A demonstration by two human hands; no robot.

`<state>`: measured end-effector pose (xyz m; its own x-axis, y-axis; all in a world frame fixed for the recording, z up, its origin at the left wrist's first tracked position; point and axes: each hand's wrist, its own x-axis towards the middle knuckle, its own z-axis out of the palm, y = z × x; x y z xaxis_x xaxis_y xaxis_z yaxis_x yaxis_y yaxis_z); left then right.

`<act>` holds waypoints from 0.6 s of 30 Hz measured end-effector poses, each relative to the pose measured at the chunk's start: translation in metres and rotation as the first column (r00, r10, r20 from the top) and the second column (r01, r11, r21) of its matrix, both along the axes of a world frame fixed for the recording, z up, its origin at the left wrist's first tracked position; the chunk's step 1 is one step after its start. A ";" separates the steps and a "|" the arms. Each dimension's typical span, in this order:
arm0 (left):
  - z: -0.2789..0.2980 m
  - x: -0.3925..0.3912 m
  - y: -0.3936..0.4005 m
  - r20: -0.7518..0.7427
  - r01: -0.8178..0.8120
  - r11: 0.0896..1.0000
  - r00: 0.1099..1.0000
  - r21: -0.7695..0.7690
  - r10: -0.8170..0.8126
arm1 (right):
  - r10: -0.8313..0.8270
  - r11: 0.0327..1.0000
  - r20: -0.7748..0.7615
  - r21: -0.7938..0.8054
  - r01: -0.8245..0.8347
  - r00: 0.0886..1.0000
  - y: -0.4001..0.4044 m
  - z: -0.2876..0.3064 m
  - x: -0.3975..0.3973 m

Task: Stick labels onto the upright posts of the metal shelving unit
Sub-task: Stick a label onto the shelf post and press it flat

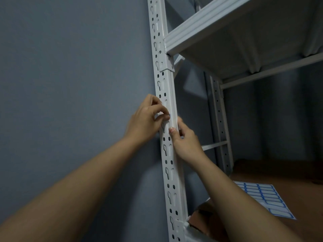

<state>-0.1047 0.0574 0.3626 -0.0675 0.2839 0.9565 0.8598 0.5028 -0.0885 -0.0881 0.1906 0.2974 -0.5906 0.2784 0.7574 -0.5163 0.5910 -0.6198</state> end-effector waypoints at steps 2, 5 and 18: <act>0.001 0.002 0.000 0.006 -0.019 1.000 1.000 -0.020 0.019 | -0.003 1.000 0.003 0.000 0.003 1.000 0.000 -0.001 -0.001; -0.001 0.001 0.001 -0.011 -0.072 0.996 0.997 -0.061 0.072 | 0.008 1.000 0.008 -0.012 -0.008 1.000 -0.001 -0.001 -0.001; 0.000 -0.008 0.001 -0.229 0.005 0.999 0.973 0.041 0.004 | -0.013 1.000 0.001 -0.005 0.013 1.000 -0.002 -0.001 -0.002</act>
<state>-0.1128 0.0583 0.3625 0.1552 0.2441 0.9573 0.8193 0.5097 -0.2628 -0.0897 0.1885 0.2961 -0.5881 0.2899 0.7551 -0.5078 0.5943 -0.6236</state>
